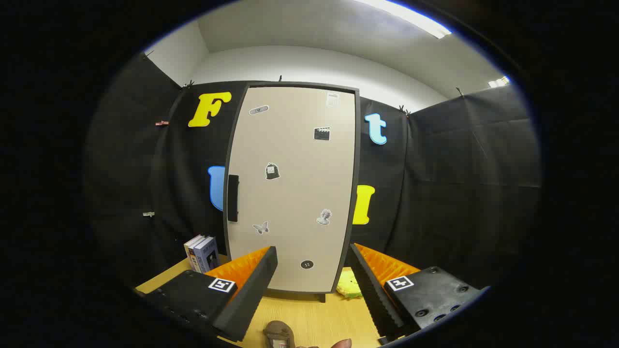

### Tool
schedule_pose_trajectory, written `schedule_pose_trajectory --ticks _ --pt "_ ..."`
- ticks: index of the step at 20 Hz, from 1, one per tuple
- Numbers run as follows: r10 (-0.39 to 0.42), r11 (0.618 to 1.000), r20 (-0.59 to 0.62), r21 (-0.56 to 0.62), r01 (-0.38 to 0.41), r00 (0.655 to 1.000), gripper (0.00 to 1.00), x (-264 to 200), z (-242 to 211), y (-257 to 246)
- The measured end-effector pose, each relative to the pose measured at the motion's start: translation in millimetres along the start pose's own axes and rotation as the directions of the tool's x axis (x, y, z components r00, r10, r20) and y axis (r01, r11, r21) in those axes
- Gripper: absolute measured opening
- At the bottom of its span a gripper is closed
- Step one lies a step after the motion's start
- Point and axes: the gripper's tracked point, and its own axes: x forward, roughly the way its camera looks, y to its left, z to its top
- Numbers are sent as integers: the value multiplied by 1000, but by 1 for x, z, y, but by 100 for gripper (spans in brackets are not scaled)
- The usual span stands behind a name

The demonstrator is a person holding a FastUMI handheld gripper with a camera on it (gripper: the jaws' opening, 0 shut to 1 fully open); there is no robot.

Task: Open the shoe cabinet door, grab the shoes and put them into the shoe cabinet, then close the shoe cabinet door.

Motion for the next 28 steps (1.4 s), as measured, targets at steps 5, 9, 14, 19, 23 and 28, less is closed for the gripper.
schedule_pose_trajectory --ticks 5,9,14,19,23,28 --pt "-4 1000 5 12 4 1000 97 -1 1 -1" --pt "-15 1000 15 -8 15 1000 97 3 -2 -5" --pt "-15 1000 9 -12 15 1000 97 10 -7 -8" --pt "20 1000 22 2 -20 1000 97 14 4 1" --pt "89 994 33 58 -91 995 97 28 18 31" --pt "153 987 63 46 -156 986 97 70 36 89"
